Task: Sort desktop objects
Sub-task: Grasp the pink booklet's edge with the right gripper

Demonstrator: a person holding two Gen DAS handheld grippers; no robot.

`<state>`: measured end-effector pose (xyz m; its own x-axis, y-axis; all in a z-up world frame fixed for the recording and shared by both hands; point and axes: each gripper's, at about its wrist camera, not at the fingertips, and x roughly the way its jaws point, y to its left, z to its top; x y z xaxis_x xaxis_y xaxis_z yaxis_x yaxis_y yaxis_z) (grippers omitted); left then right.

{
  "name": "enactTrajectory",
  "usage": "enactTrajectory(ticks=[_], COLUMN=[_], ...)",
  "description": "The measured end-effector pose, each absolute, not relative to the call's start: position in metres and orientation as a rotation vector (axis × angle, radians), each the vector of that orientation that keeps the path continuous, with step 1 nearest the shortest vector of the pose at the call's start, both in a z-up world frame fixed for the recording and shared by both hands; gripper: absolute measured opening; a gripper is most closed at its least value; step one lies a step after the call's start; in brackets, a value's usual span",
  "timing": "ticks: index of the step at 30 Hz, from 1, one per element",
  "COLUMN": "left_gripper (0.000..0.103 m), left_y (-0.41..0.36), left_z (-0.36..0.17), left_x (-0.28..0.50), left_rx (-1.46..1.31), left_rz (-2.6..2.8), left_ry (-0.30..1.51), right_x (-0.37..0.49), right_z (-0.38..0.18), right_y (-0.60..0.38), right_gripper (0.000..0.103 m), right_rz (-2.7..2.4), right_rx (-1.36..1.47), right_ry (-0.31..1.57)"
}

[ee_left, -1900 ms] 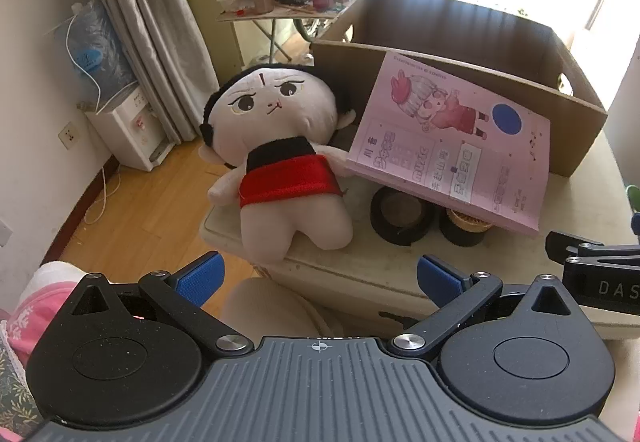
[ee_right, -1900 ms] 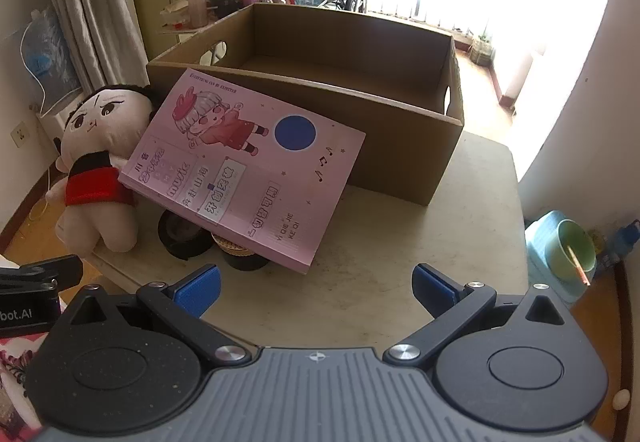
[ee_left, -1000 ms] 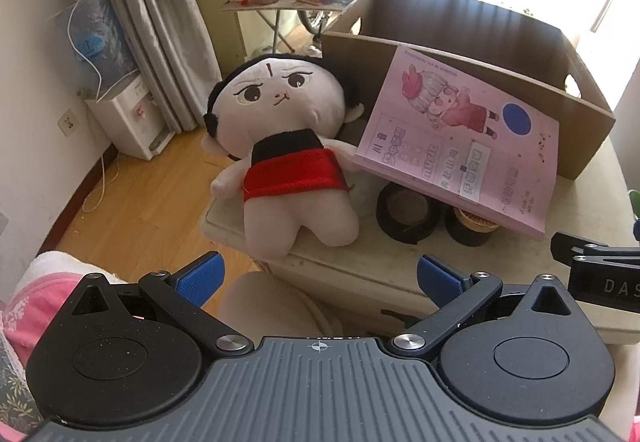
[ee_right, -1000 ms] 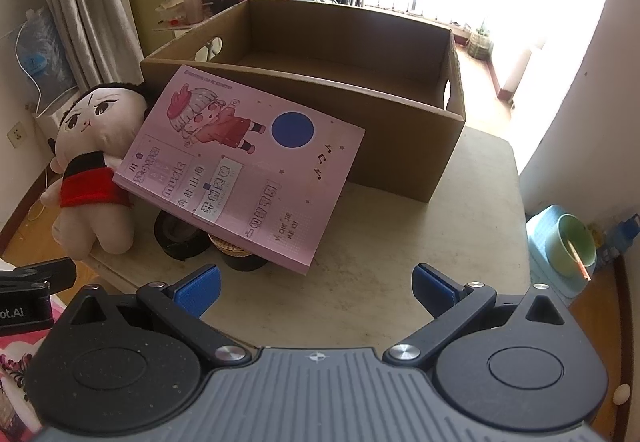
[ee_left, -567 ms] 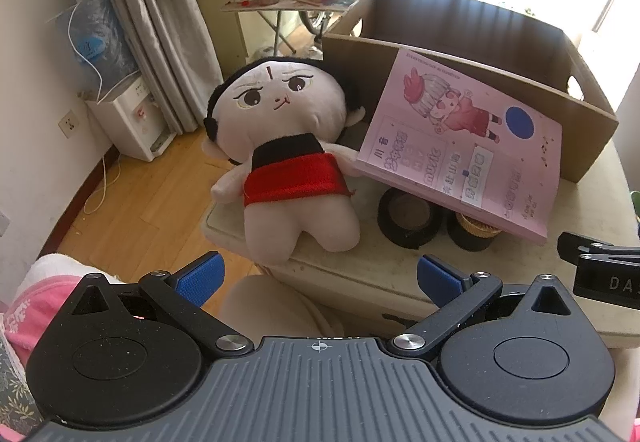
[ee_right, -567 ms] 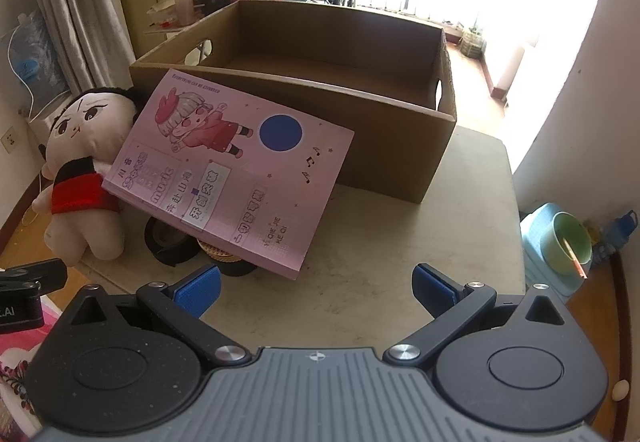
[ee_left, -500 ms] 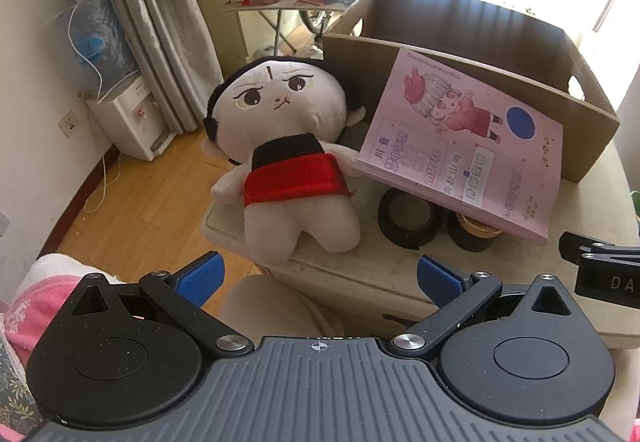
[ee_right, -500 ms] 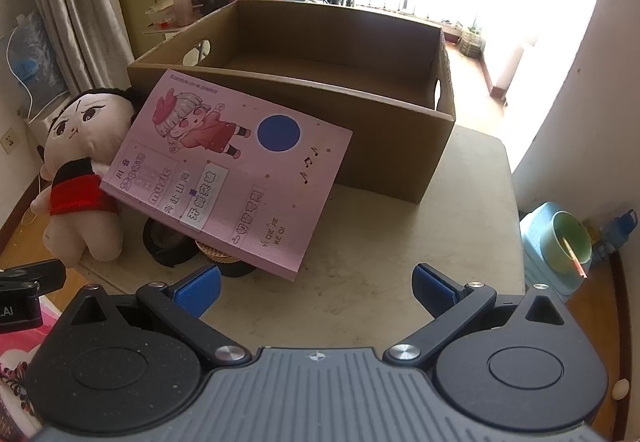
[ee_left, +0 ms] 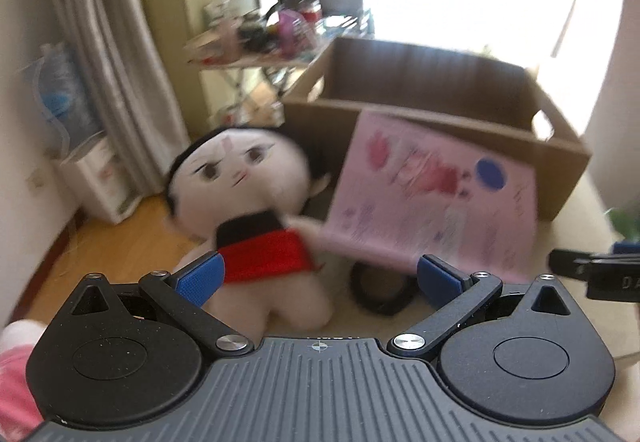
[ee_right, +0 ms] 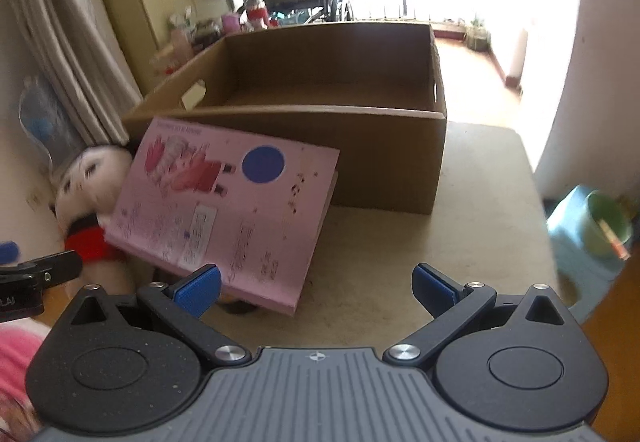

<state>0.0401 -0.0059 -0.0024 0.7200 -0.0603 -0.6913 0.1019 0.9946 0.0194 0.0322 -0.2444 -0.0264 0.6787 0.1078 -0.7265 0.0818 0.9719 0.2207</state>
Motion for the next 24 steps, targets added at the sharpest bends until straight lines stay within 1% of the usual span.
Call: enactTrajectory(ticks=[2, 4, 6, 7, 12, 16, 18, 22, 24], left_gripper=[0.103, 0.103, 0.103, 0.103, 0.101, 0.102, 0.103, 0.103, 0.103], left_y=[-0.010, -0.018, -0.025, -0.028, -0.036, -0.044, -0.044, -0.048, -0.050], left_z=[-0.003, -0.006, -0.012, -0.015, -0.029, -0.040, -0.043, -0.051, -0.053], left_x=[0.050, 0.064, 0.080, 0.090, 0.126, 0.144, 0.149, 0.153, 0.148], left_rx=[0.048, 0.075, 0.096, 0.092, 0.079, 0.117, 0.108, 0.089, 0.085], left_rz=[-0.129, -0.133, -0.146, -0.162, -0.233, -0.225, -0.230, -0.261, -0.280], left_ry=[0.739, 0.735, 0.750, 0.771, 0.845, 0.913, 0.940, 0.989, 1.002], right_x=[0.038, 0.046, 0.057, 0.063, 0.090, 0.106, 0.111, 0.115, 0.115], right_z=[-0.030, -0.035, -0.041, -0.045, -0.063, -0.075, -0.078, -0.080, -0.079], right_y=[-0.255, -0.263, -0.269, -0.271, -0.277, -0.278, -0.279, -0.280, -0.280], right_gripper=[0.102, 0.096, 0.083, 0.078, 0.071, 0.069, 0.067, 0.056, 0.056], right_rz=[0.025, 0.038, 0.053, 0.062, 0.115, 0.158, 0.178, 0.210, 0.218], right_rx=[0.301, 0.346, 0.382, 0.397, 0.489, 0.555, 0.572, 0.591, 0.587], right_ry=[0.816, 0.817, 0.838, 0.853, 0.921, 0.967, 0.975, 0.976, 0.972])
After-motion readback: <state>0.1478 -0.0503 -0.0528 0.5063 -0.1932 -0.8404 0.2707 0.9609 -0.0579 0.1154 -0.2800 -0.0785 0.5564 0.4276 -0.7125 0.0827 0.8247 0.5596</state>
